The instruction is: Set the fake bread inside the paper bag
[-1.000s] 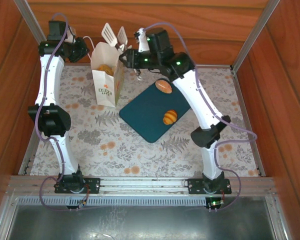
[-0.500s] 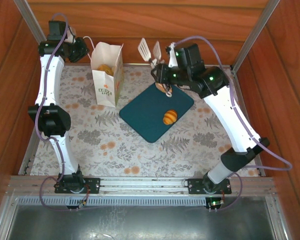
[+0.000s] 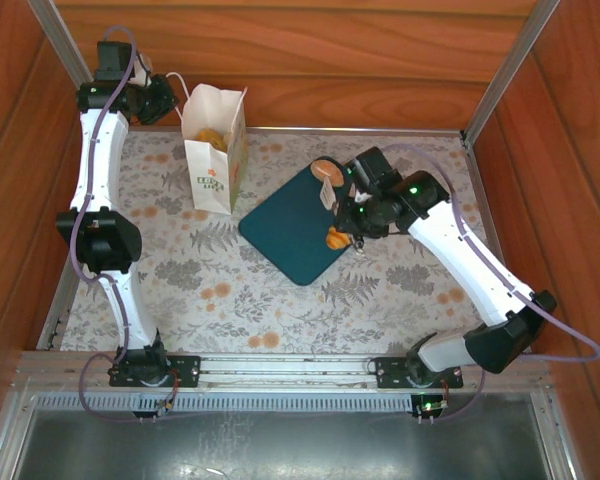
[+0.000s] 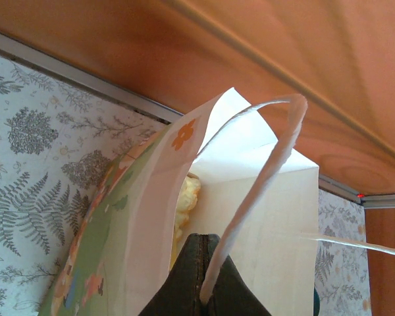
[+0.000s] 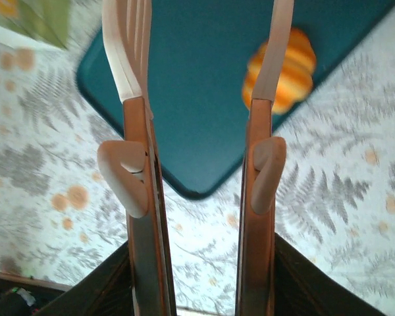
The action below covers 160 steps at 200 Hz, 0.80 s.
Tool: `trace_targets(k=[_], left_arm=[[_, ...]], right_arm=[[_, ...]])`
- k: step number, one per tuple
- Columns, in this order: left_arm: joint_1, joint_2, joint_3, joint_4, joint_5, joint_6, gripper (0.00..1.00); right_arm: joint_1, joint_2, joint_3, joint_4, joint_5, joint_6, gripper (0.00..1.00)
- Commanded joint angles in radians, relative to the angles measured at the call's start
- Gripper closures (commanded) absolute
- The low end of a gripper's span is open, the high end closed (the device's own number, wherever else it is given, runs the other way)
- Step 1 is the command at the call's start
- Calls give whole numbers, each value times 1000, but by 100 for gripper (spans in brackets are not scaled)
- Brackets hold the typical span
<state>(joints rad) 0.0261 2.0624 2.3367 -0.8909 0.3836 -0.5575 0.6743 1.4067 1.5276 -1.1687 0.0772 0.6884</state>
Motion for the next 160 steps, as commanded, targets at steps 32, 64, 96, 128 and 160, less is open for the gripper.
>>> trace_targets(k=[32, 64, 96, 128, 160], left_arm=[[11, 8, 46, 11, 19, -4, 100], [12, 11, 43, 11, 24, -7, 100], [11, 15, 46, 11, 29, -11, 100], [11, 14, 45, 10, 29, -9, 100], [11, 10, 41, 11, 25, -7, 100]], right_arm=[[1, -11, -129, 1, -24, 53, 52], [-1, 4, -164, 26, -23, 54, 51], [-7, 38, -160, 30, -15, 46, 50], [-24, 67, -160, 30, -2, 29, 50], [-36, 87, -165, 36, 5, 15, 49]])
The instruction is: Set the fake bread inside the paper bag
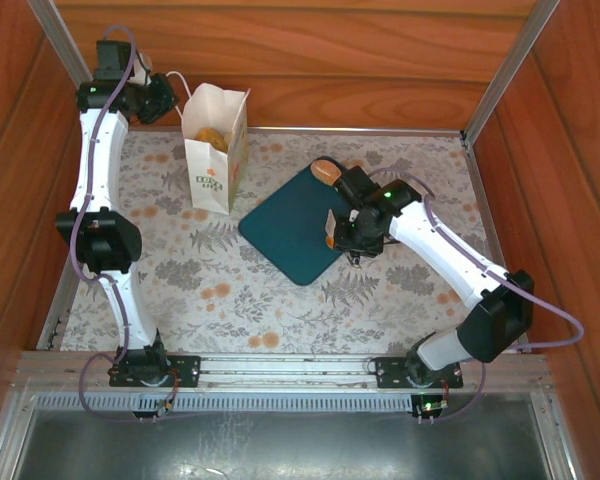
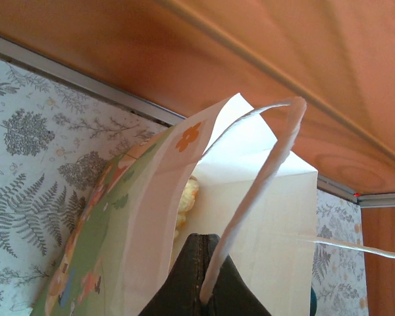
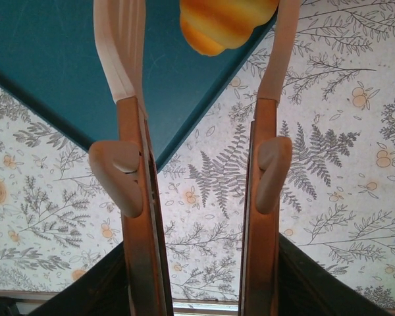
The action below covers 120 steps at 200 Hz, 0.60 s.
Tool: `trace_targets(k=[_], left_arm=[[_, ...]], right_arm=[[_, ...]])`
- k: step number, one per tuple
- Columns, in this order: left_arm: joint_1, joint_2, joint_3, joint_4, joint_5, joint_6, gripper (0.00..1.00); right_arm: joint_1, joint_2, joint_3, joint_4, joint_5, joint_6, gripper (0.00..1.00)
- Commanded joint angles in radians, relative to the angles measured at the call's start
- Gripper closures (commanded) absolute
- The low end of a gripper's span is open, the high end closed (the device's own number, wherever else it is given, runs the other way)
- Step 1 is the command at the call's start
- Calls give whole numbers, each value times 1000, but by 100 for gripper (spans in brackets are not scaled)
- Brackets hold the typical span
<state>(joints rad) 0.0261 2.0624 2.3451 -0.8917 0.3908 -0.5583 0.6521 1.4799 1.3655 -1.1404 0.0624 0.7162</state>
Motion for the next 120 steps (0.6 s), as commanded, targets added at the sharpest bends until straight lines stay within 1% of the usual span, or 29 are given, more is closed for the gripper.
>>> trace_targets(k=[1, 120], left_arm=[[12, 9, 33, 12, 18, -6, 100], [12, 4, 27, 11, 17, -8, 100]], right_arm=[[-15, 15, -4, 9, 19, -13, 49], [-51, 119, -37, 90, -5, -51, 51]])
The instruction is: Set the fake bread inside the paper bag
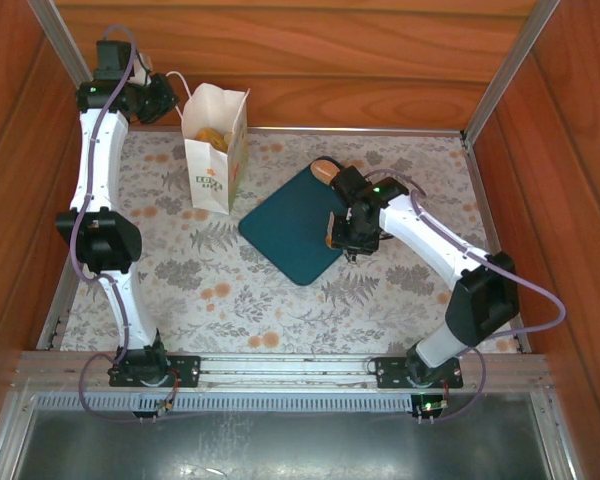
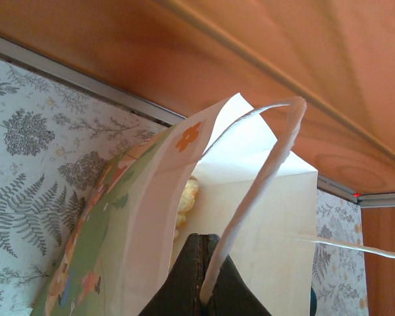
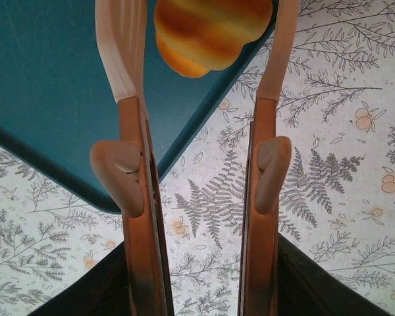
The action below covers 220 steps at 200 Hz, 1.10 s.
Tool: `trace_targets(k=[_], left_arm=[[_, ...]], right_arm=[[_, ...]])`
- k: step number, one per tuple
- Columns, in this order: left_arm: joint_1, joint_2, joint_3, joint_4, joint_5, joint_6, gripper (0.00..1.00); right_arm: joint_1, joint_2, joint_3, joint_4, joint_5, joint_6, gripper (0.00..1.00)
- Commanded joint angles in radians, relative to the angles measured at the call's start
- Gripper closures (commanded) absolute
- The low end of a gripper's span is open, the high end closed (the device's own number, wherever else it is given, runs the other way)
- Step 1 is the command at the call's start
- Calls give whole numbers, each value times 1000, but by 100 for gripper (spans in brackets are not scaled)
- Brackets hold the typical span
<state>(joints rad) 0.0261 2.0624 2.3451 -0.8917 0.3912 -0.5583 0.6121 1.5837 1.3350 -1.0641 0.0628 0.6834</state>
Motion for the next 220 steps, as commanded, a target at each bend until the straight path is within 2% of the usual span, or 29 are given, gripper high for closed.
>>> trace_targets(k=[1, 55, 96, 149, 189, 220], left_arm=[[11, 3, 27, 12, 17, -9, 100], [11, 0, 25, 11, 15, -9, 100], [12, 1, 25, 11, 15, -8, 100], [12, 1, 23, 12, 15, -7, 100], [11, 2, 25, 11, 13, -7, 100], [11, 5, 23, 12, 12, -5, 100]], right_arm=[[-11, 17, -6, 13, -6, -18, 51], [-15, 35, -10, 21, -15, -25, 53], [-21, 15, -4, 27, -21, -26, 60], [-20, -79, 21, 97, -32, -36, 66], [-19, -93, 177, 96, -82, -44, 66], [-8, -75, 364, 111, -125, -45, 67]])
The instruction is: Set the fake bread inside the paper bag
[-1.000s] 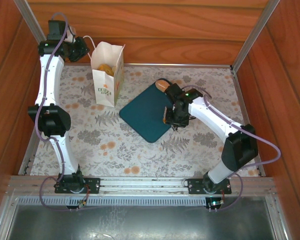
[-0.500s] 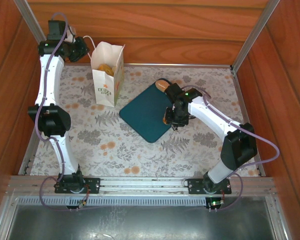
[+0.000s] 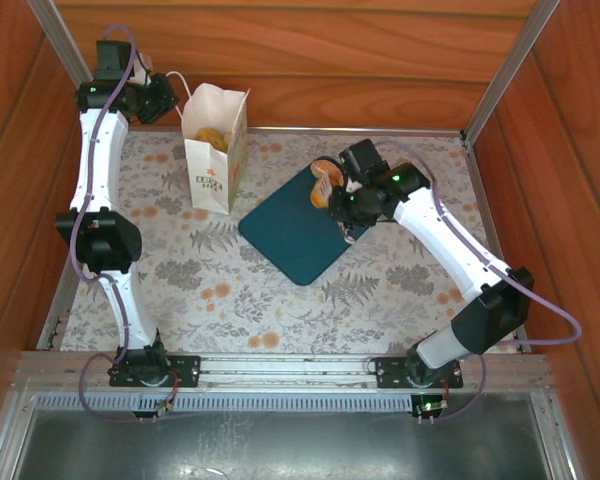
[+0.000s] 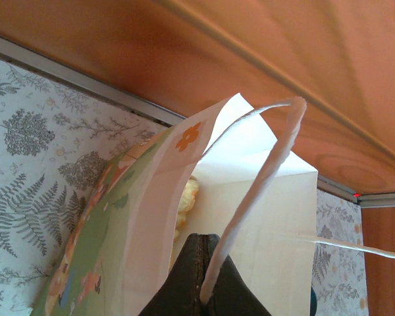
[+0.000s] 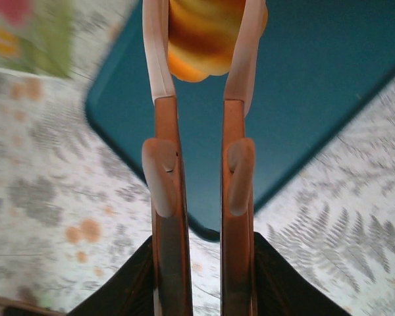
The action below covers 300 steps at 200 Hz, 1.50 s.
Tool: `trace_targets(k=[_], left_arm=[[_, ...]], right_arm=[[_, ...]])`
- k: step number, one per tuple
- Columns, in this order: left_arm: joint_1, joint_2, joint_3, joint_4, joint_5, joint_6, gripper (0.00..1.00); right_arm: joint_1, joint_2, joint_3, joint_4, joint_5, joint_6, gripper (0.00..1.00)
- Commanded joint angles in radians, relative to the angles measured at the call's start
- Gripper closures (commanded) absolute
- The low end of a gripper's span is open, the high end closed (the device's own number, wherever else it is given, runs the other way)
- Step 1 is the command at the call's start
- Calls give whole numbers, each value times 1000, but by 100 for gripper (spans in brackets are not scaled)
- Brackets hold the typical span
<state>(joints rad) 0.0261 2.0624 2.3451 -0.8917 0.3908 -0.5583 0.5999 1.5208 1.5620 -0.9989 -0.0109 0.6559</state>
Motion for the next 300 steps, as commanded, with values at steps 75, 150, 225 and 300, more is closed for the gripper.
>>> trace_targets(k=[75, 150, 225, 300], left_arm=[[12, 7, 21, 13, 11, -6, 100], [11, 7, 6, 13, 10, -2, 100], [11, 6, -13, 13, 8, 5, 100], [12, 5, -18, 13, 8, 5, 100]], right_arm=[[121, 222, 706, 48, -47, -73, 68], [198, 489, 1036, 145, -73, -144, 66], [216, 605, 1033, 193, -29, -230, 63], [216, 679, 1036, 174, -45, -243, 54]])
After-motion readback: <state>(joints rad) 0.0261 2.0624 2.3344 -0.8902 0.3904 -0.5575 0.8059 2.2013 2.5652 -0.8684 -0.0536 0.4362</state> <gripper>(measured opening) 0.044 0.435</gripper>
